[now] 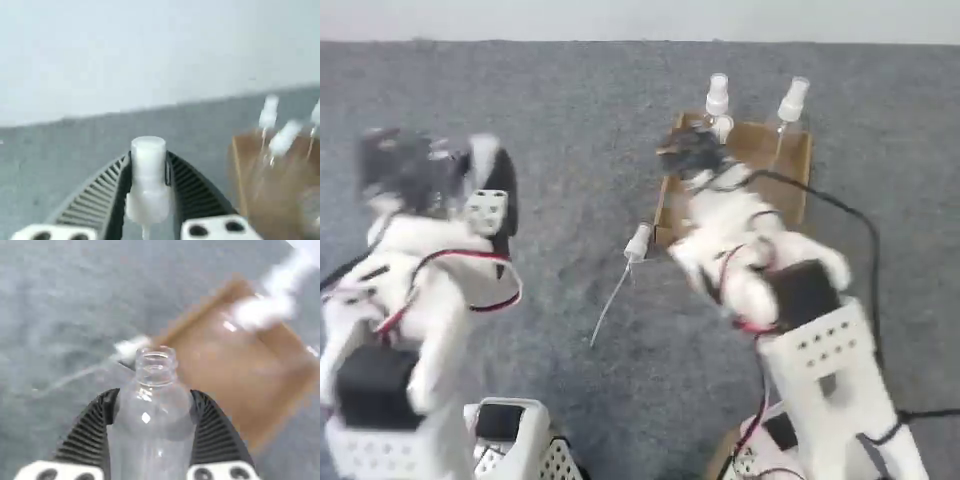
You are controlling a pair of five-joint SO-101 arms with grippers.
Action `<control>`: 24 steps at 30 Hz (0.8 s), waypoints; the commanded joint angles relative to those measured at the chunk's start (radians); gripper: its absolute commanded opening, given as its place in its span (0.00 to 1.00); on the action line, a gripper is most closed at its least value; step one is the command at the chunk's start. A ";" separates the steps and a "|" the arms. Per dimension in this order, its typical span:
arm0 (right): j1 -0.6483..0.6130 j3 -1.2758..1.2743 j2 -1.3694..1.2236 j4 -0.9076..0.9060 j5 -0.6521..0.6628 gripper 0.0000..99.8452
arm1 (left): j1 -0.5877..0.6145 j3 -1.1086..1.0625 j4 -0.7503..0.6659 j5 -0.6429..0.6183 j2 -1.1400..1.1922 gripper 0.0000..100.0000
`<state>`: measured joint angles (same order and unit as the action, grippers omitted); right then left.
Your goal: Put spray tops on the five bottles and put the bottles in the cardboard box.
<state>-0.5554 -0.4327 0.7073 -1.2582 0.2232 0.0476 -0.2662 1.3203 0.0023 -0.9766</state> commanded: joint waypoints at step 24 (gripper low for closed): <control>-0.369 -0.549 0.124 0.734 -0.060 0.01 | -0.006 0.028 -0.256 -0.390 -0.018 0.01</control>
<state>-0.9175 -0.9544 0.7288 -0.5923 0.1772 0.0460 -0.1757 1.1423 -0.3690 -0.9935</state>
